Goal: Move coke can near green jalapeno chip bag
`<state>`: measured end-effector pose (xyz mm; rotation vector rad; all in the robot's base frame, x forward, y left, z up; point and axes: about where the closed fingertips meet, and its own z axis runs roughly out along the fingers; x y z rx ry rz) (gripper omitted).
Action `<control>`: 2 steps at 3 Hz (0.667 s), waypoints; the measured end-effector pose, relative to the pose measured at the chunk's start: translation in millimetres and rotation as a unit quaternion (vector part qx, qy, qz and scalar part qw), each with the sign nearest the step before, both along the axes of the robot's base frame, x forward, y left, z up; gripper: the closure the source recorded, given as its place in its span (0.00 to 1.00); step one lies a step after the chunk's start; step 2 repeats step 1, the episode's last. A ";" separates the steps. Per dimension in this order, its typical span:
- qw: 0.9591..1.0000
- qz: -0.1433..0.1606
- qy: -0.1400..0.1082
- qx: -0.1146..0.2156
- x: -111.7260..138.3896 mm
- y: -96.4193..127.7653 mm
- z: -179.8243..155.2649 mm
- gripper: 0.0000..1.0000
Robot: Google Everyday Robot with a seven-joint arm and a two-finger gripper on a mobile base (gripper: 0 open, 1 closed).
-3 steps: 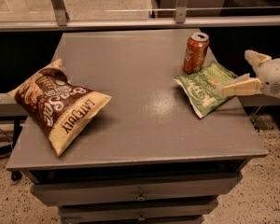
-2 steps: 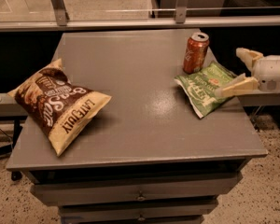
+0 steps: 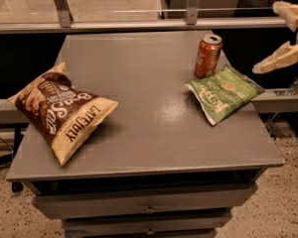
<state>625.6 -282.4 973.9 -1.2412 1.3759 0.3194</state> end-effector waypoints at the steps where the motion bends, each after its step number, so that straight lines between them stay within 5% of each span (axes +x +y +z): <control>1: 1.000 -0.011 -0.027 0.000 0.7 -12.1 26.7 0.00; 2: 1.000 -0.011 -0.027 0.000 0.7 -12.1 26.7 0.00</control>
Offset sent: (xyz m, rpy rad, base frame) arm 0.0000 0.0000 0.0000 0.0000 0.0000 0.0000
